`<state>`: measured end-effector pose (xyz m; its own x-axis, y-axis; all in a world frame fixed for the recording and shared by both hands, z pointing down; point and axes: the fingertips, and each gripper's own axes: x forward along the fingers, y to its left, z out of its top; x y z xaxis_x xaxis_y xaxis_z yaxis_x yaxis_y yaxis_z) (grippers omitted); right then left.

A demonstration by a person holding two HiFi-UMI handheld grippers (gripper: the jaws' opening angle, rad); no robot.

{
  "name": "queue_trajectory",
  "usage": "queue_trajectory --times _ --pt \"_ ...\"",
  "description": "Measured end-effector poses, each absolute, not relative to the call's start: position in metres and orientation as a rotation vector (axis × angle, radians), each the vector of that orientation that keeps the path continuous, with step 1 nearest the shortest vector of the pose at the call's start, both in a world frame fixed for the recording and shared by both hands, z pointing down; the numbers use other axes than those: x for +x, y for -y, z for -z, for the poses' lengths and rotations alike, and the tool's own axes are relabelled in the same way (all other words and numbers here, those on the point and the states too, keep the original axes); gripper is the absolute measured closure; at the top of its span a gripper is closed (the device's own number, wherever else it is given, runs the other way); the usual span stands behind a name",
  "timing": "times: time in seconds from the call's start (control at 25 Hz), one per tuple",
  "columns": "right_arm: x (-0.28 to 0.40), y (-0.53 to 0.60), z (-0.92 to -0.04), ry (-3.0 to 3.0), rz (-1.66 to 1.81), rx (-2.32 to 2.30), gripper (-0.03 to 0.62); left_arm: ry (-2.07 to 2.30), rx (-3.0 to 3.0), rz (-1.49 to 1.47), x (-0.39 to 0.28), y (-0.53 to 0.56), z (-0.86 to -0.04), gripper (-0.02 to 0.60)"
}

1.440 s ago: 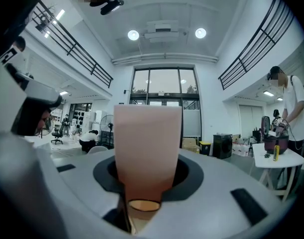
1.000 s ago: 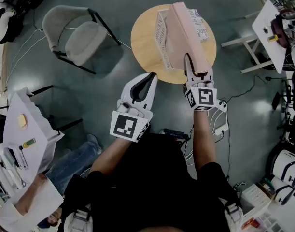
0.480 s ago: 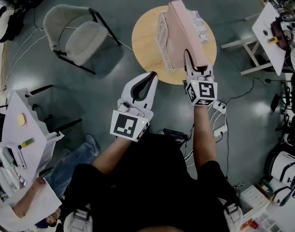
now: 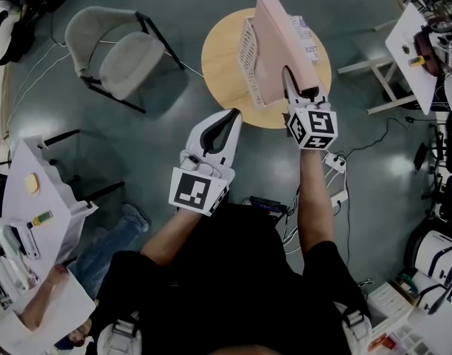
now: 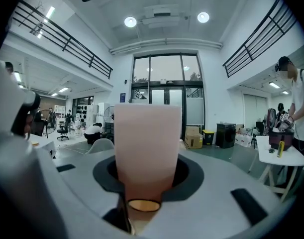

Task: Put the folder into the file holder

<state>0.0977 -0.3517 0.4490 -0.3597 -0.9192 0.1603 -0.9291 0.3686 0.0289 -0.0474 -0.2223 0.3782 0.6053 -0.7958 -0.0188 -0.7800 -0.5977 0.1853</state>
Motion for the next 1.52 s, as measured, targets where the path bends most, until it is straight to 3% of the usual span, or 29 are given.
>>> queue_trajectory --times 1.52 --pt "0.092 0.367 -0.510 2.414 -0.161 1.651 0.468 1.327 2.641 0.132 -0.057 0.238 -0.387 0.569"
